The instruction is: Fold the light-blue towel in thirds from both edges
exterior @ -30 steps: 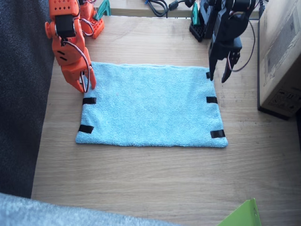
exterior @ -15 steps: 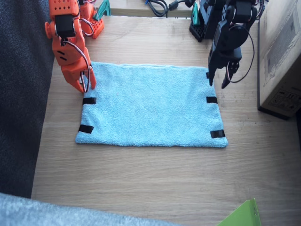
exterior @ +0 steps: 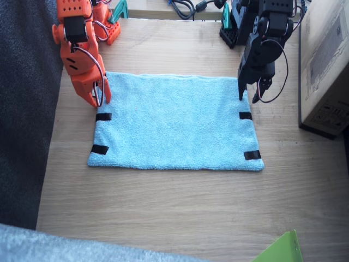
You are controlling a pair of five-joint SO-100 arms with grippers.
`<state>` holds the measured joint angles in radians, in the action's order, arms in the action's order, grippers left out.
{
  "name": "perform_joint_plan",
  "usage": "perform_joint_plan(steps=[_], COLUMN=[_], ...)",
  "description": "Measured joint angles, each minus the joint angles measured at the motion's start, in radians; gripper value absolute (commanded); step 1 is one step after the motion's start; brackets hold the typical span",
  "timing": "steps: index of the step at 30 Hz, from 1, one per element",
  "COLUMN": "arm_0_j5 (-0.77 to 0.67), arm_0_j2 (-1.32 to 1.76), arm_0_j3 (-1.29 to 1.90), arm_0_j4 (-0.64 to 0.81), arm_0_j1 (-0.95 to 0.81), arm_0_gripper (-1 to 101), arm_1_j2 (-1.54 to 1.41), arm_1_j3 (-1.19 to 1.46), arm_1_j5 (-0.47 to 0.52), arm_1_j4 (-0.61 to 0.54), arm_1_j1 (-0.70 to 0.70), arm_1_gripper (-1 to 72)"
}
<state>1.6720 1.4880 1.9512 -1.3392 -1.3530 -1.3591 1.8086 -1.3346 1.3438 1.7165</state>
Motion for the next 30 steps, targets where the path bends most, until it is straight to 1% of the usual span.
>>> perform_joint_plan(steps=[10,12,17,21,22,24,26,27,30], arm_0_j5=[0.0,0.0,0.0,0.011,0.012,0.02,0.011,0.008,0.008], arm_0_j2=[-0.077,-0.087,-0.101,-0.114,-0.114,-0.114,-0.114,-0.114,-0.114], arm_0_j3=[-0.058,-0.069,-0.078,-0.098,-0.098,-0.098,-0.098,-0.098,-0.098], arm_0_j4=[-0.035,-0.046,-0.052,-0.066,-0.066,-0.064,-0.064,-0.064,-0.064], arm_0_j1=[-0.017,-0.017,-0.017,-0.017,-0.017,-0.017,-0.017,-0.017,-0.017], arm_0_gripper=[19,15,1,0,0,0,0,0,0], arm_1_j2=[-0.009,-0.009,-0.009,-0.009,-0.009,-0.009,-0.009,-0.009,-0.003], arm_1_j3=[0.012,0.012,0.012,0.012,0.012,0.012,0.014,0.014,0.015], arm_1_j5=[0.0,0.0,0.017,0.017,0.017,0.017,0.031,0.035,0.038], arm_1_j4=[0.017,0.017,0.017,0.02,0.025,0.032,0.037,0.037,0.041], arm_1_j1=[0.0,0.0,0.0,0.0,0.0,0.0,0.006,0.014,0.012], arm_1_gripper=[19.2,19.2,19.0,18.0,17.4,13.2,2.1,0.2,0.2])
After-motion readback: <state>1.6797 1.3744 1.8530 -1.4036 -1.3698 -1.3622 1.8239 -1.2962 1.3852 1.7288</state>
